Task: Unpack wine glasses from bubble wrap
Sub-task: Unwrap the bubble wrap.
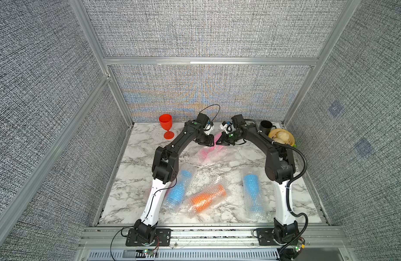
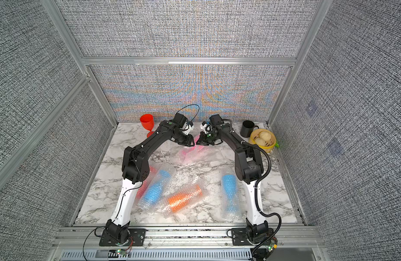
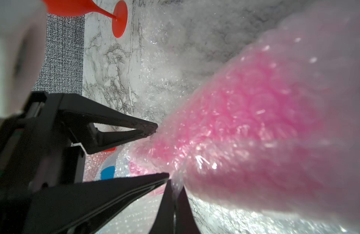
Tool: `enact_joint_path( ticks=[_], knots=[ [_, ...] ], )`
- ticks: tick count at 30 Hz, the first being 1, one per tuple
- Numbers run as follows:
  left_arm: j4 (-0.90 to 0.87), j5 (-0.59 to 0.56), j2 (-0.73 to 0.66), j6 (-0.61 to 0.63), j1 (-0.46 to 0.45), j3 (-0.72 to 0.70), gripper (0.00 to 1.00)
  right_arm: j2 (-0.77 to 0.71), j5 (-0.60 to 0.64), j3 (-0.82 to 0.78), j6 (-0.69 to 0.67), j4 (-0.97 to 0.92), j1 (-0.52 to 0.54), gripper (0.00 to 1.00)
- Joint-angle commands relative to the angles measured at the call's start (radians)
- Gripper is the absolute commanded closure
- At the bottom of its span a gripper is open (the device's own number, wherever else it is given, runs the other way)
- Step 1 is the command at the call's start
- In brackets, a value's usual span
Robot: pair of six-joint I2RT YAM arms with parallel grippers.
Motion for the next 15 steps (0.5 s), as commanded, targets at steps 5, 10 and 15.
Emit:
enact_joint_path(
  ticks=[5,10,15],
  knots=[
    [0.005,-0.04,0.018,0.041,-0.003,0.003,0.56,0.032,-0.037,0.027,-0.005,-0.011,0.002,1.0],
    [0.074,0.016,-0.011,0.001,-0.003,-0.055,0.89,0.033,-0.019,0.035,-0.006,-0.016,0.002,1.0],
    [0.163,0.065,-0.077,-0.064,0.012,-0.15,1.0,0.032,0.069,0.065,-0.016,-0.079,0.002,1.0]
  ],
)
